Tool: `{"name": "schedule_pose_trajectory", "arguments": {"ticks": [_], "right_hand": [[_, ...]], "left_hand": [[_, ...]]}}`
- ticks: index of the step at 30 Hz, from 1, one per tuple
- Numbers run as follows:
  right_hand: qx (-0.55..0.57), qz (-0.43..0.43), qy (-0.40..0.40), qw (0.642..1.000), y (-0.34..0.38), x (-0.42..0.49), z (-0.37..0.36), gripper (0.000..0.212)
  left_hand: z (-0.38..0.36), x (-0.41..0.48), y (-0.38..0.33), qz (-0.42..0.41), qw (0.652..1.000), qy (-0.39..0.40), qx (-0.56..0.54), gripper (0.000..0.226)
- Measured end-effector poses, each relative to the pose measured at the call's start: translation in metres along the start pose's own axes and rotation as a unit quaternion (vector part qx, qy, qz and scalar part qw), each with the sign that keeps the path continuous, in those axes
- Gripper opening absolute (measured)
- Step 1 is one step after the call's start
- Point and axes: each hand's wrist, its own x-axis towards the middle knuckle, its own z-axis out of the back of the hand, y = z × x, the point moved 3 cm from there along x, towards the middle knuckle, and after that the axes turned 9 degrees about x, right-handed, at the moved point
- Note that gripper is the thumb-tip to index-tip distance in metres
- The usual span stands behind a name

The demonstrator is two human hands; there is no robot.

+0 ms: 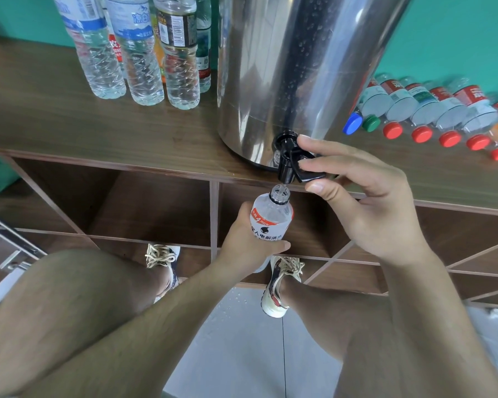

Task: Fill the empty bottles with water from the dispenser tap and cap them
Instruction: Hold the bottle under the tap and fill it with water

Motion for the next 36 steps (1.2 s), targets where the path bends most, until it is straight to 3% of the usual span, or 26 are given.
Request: {"name": "schedule_pose_trajectory", "arguments": {"ticks": [36], "right_hand": [[0.009, 0.0, 0.01, 1.0, -0.002, -0.0001, -0.007, 0.016]], "left_hand": [[-0.0012, 0.0014, 0.0001, -0.003, 1.0, 0.003, 0.001, 0.077]]}}
